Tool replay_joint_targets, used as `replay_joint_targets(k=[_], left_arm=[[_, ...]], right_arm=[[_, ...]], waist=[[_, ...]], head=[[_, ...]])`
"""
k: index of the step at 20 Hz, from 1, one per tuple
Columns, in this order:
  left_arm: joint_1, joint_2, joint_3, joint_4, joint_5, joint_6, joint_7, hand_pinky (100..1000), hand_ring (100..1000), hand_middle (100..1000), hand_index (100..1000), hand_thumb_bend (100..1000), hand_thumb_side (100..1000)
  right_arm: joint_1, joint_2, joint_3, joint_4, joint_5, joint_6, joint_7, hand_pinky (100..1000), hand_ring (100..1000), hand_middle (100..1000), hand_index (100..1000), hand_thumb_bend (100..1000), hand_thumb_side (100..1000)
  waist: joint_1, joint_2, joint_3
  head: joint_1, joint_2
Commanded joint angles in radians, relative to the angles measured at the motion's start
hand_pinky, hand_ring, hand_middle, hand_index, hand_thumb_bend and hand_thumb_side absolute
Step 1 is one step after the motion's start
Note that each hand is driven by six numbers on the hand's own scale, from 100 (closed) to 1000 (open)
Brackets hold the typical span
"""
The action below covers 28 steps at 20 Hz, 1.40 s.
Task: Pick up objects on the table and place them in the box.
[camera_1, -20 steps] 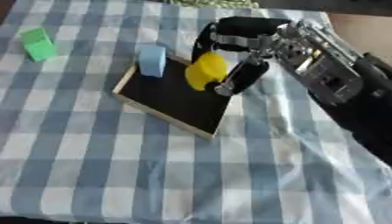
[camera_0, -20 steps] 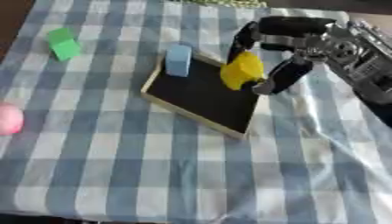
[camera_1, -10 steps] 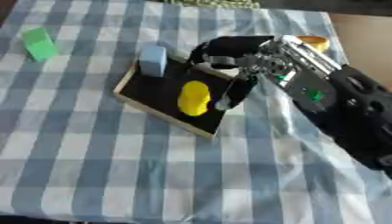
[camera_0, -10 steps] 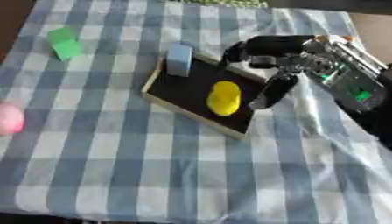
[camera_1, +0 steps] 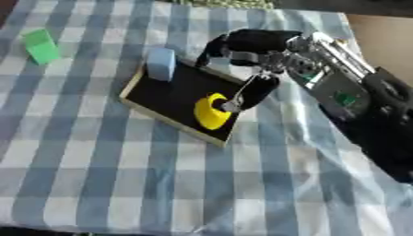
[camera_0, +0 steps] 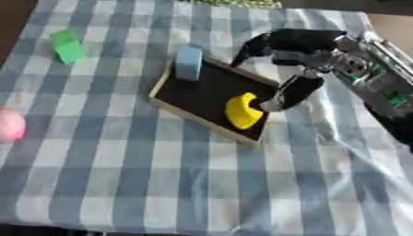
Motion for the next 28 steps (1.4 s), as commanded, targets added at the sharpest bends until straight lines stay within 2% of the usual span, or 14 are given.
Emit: replay_joint_targets(k=[1,3,6,11,18,28], left_arm=[[-0.004,0.014,0.007,-0.015,0.000,-0.001,0.001,900,807,765,854,100,636],[-0.003,0.015,0.009,-0.015,-0.001,-0.001,0.003,900,807,765,854,100,636],[-0.001,0.016,0.010,-0.015,-0.002,-0.002,0.005,900,807,766,854,100,635],[-0.002,0.022,0.012,-0.015,-0.004,-0.007,0.007,901,807,766,854,100,630],[-0.004,0.022,0.011,-0.015,-0.004,-0.007,0.006,902,807,767,854,100,633],[-0.001,0.016,0.011,-0.015,-0.005,-0.004,0.008,902,807,767,855,100,639]], right_arm=[[0.009,-0.086,-0.086,-0.060,-0.011,0.037,-0.040,839,907,789,868,413,258],[0.027,-0.131,-0.131,-0.039,0.017,0.060,-0.050,845,909,804,873,454,242],[0.039,-0.178,-0.183,0.061,0.076,0.073,-0.071,849,910,821,880,493,237],[0.044,-0.209,-0.222,0.250,0.128,0.040,-0.111,857,922,836,888,511,223],[0.006,-0.183,-0.229,0.377,0.151,0.005,-0.126,861,928,846,890,537,185],[-0.070,-0.119,-0.246,0.605,0.267,-0.004,-0.154,861,926,852,890,535,171]], waist=[[0.005,-0.008,-0.002],[0.004,-0.008,-0.004],[0.004,-0.008,-0.006],[0.006,-0.006,-0.004],[0.009,-0.001,0.000],[0.009,0.009,0.011]], head=[[0.006,-0.006],[0.007,-0.007],[0.009,-0.010],[0.011,-0.012],[0.005,-0.018],[-0.001,-0.028]])
